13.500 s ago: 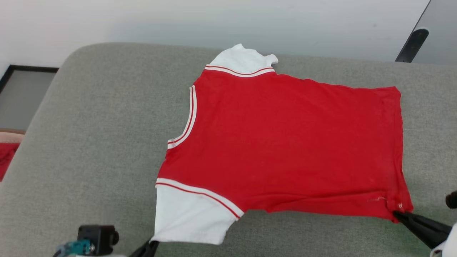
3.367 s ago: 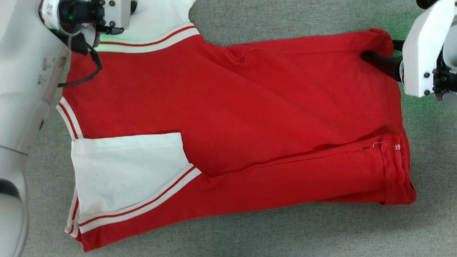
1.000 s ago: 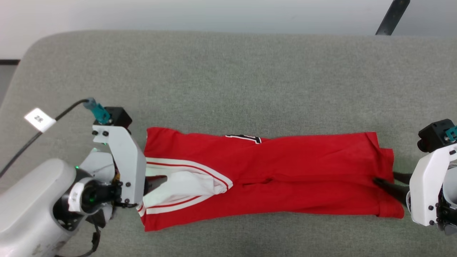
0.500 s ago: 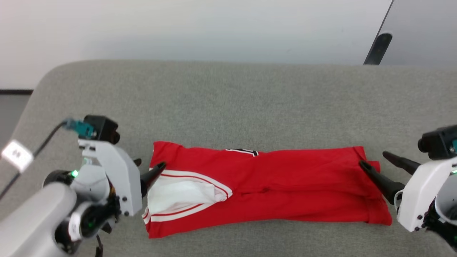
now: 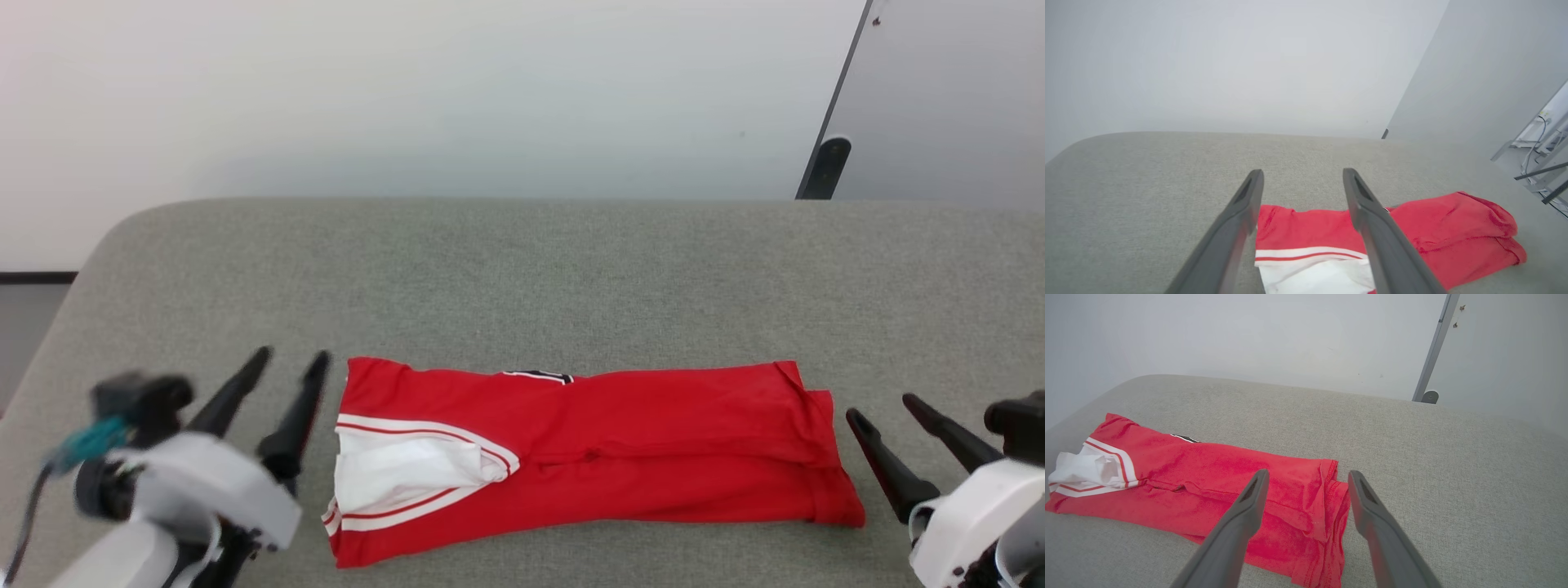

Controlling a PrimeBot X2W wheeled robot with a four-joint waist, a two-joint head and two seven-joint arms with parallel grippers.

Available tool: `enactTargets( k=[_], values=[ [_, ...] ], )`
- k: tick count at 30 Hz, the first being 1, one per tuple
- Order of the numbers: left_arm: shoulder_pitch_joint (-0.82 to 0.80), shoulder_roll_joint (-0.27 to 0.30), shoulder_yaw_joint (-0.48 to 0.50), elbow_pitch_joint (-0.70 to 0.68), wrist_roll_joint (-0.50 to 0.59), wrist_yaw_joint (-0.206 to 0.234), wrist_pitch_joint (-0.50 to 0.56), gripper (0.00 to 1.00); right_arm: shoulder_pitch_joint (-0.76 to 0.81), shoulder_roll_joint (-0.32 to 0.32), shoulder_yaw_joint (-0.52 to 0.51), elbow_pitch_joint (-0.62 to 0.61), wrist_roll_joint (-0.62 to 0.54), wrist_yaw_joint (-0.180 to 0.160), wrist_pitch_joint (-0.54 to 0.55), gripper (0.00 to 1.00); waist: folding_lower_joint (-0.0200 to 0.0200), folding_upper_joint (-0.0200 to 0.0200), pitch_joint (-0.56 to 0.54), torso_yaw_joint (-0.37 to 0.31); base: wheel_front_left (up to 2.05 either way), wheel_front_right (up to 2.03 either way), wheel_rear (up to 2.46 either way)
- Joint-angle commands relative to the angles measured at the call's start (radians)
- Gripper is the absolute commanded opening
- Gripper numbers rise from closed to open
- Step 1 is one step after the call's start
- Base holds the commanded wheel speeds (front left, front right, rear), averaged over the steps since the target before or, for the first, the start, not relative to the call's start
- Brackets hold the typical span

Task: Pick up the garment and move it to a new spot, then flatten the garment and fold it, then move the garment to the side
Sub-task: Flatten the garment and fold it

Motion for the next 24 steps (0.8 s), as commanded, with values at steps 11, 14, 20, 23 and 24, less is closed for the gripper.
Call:
enactTargets(
  k=[11, 14, 20, 23, 24],
  values=[
    [0.189, -0.139, 0.238, 0.096, 0.123, -0.052, -0.145, 1.0, 0.033, -0.015, -0.073, 0.076, 0.009, -0.001, 0.039, 1.0, 0.0, 0.0, 0.0, 0.042, 0.0, 0.0, 0.0],
    [0.236, -0.209, 0.32, 0.104, 0.191, -0.09, -0.144, 1.0, 0.003, -0.024, -0.07, 0.115, 0.024, -0.001, 0.084, 1.0, 0.0, 0.0, 0.01, 0.064, 0.0, 0.0, 0.0],
    [0.269, -0.317, 0.425, 0.132, 0.314, -0.173, -0.145, 1.0, -0.053, -0.043, -0.063, 0.203, 0.049, -0.001, 0.192, 1.0, 0.0, 0.0, 0.038, 0.124, 0.0, 0.0, 0.0],
    [0.262, -0.371, 0.457, 0.15, 0.358, -0.216, -0.145, 1.0, -0.079, -0.05, -0.066, 0.259, 0.067, -0.001, 0.245, 1.0, 0.0, 0.0, 0.06, 0.158, 0.0, 0.0, 0.0],
    [0.256, -0.387, 0.466, 0.156, 0.373, -0.227, -0.145, 1.0, -0.093, -0.053, -0.068, 0.279, 0.072, -0.001, 0.261, 1.0, 0.0, 0.0, 0.067, 0.169, 0.0, 0.0, 0.0]
  ],
)
